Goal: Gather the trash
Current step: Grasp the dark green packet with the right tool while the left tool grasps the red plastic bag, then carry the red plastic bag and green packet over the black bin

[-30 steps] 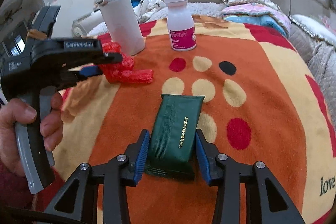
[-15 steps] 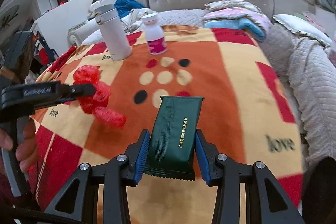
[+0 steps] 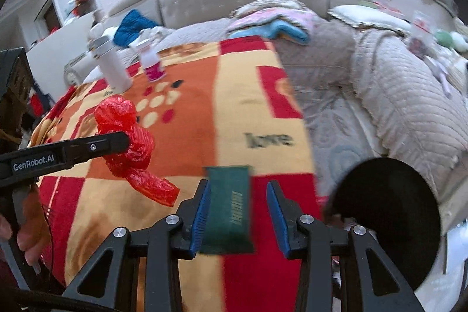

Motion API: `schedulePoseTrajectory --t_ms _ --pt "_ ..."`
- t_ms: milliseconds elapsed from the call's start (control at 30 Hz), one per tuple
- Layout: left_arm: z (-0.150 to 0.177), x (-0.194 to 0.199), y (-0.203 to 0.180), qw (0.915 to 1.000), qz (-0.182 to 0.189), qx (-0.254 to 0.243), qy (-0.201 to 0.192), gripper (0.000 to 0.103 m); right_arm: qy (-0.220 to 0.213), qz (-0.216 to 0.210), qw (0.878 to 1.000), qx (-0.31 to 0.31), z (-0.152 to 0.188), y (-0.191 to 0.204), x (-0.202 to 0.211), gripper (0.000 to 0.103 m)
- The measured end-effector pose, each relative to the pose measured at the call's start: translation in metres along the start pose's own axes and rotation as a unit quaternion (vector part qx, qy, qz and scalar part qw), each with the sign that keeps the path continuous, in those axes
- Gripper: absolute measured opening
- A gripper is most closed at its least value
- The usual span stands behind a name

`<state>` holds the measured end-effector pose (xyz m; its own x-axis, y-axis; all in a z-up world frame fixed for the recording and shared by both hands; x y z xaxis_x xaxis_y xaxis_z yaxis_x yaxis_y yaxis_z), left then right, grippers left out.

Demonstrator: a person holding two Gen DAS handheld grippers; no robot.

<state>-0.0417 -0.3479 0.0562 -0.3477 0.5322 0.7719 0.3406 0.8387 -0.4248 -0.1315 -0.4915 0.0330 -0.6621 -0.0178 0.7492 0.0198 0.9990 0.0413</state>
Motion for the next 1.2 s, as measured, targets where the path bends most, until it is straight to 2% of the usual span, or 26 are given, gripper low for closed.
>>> schedulePoseTrajectory --t_ms 100,200,333,400,500,567,633,667,767,900,1200 --pt "0.003 -0.009 -0.018 0.9999 0.003 -0.010 0.003 0.029 0.003 -0.007 0.999 -0.033 0.011 -0.023 0.004 0.038" --pt "0.002 -0.009 -0.025 0.9997 -0.008 -0.024 -0.005 0.029 0.004 -0.023 0.999 -0.049 0.015 -0.028 0.007 0.038" --pt "-0.008 0.000 -0.013 0.9992 -0.028 -0.021 -0.020 0.029 0.012 -0.046 0.998 -0.046 0.013 -0.015 -0.001 0.041" --pt "-0.012 0.006 0.000 0.9984 -0.045 -0.017 -0.028 0.029 0.021 -0.057 0.998 -0.034 0.011 -0.002 -0.012 0.051" --pt "-0.016 0.011 0.017 0.9978 -0.057 -0.006 -0.032 0.029 0.039 -0.068 0.997 -0.007 0.009 0.022 -0.032 0.051" --pt "-0.017 0.014 0.024 0.9978 -0.058 0.001 -0.031 0.029 0.051 -0.059 0.997 0.009 0.010 0.030 -0.048 0.051" --pt "-0.016 0.015 0.024 0.9980 -0.055 0.003 -0.030 0.029 0.051 -0.046 0.997 0.021 0.012 0.032 -0.055 0.044" --pt "-0.015 0.015 0.021 0.9983 -0.051 0.001 -0.029 0.029 0.046 -0.041 0.998 0.028 0.012 0.033 -0.053 0.040" --pt "-0.013 0.015 0.008 0.9989 -0.039 -0.008 -0.025 0.029 0.032 -0.037 0.999 0.020 0.015 0.023 -0.039 0.040" --pt "-0.007 0.002 -0.018 0.9996 -0.018 -0.018 -0.009 0.029 0.020 -0.015 1.000 0.000 0.019 -0.005 -0.017 0.039" --pt "0.017 -0.041 -0.097 0.9973 0.024 -0.062 0.031 0.029 0.021 0.047 0.997 -0.058 0.041 -0.081 0.015 0.039"
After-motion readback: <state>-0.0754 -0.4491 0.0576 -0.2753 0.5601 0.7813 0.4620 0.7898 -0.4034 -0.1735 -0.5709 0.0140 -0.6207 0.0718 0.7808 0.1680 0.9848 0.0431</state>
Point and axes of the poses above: each gripper's, at about its wrist camera, not at the fingertips, and x roughly against the way its jaws point, y to its left, z to its underside, the point moved 4 cm from there along -x, roughly the way its jaws point, and after that the axes turned 11 degrees about x, right-handed, at the moved point
